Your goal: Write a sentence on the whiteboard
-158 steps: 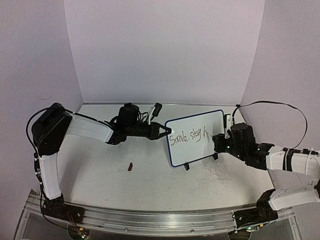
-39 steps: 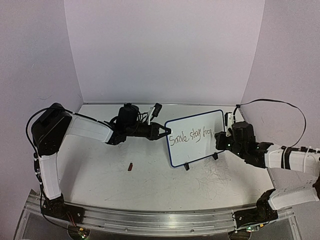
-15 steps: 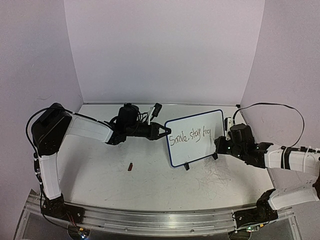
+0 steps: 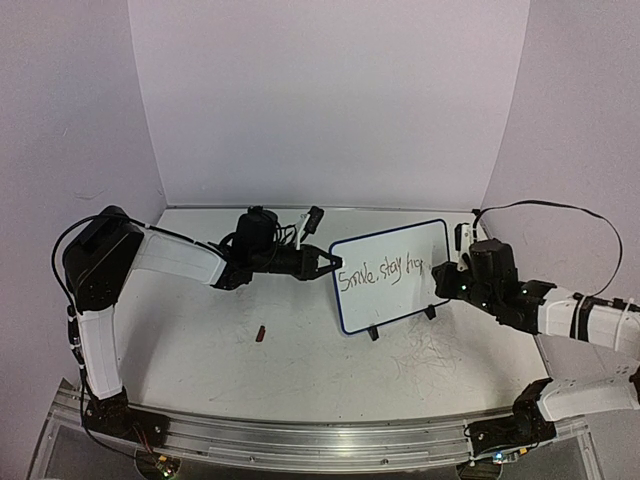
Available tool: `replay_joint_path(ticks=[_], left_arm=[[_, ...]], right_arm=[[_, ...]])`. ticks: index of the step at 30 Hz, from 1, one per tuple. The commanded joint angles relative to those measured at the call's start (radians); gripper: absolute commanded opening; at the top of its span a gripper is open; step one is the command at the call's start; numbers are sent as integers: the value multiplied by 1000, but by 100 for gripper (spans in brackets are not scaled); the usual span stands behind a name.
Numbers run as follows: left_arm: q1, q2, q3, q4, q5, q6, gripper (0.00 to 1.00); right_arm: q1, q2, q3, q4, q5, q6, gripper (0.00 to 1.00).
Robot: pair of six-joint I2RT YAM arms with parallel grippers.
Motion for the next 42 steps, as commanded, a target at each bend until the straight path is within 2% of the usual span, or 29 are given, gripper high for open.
replay_joint_path(ticks=[1,26,42], left_arm=[[5,-37,-8,-25,7,1,0],[5,-43,-19,-25,5,4,0],[5,-44,-20,-26,3,1,0]], right_arm=[[-13,16,54,70,28,-30,0],[-25,70,28,88,79,-8,0],[-25,33,-25,93,-52,8,0]])
